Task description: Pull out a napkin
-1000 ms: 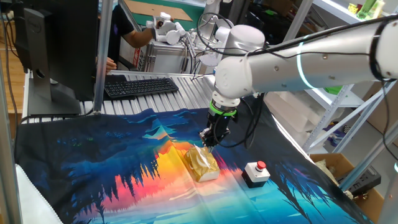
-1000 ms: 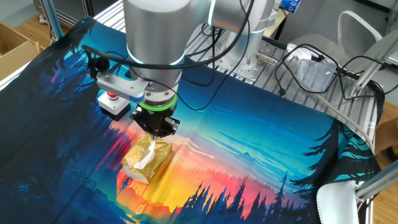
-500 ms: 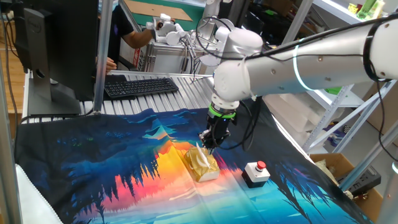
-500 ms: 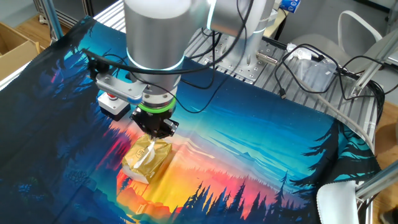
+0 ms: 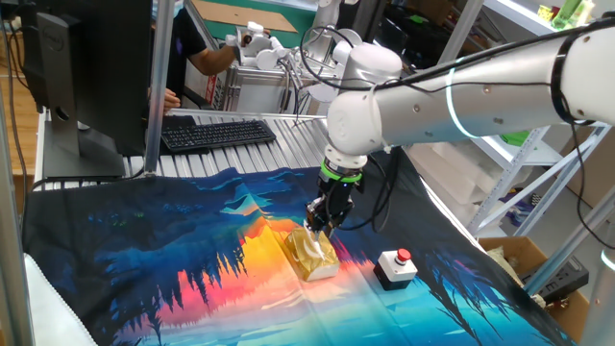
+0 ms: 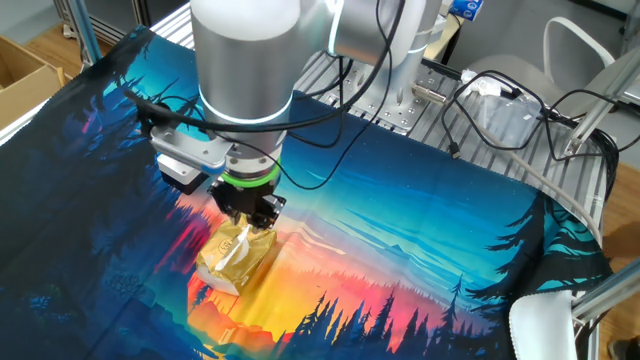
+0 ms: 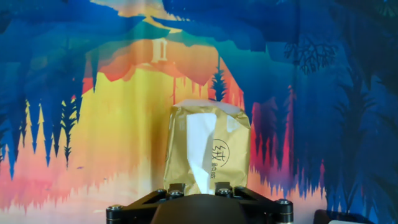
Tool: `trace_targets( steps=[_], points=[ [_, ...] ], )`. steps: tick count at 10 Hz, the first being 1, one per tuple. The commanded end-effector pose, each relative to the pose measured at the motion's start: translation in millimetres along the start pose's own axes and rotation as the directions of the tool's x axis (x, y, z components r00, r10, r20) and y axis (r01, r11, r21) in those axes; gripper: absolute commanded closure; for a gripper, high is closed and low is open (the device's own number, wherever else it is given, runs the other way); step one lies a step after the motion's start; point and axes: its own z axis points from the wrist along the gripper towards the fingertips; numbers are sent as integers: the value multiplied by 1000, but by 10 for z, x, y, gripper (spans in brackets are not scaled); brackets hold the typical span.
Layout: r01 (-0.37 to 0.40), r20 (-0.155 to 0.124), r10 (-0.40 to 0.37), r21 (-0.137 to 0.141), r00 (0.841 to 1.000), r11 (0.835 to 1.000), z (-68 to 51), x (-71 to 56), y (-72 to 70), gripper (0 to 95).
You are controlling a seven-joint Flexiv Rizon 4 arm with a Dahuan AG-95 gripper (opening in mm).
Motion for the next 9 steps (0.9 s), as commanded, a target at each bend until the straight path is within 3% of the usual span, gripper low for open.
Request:
trace_targets(
  steps=[1,9],
  points=[
    [1,-2,-1,-4,1000,1000,29,-36,-2,570],
    [25,-3,-24,14,1000,1000,85,-165,-21,570]
  ],
)
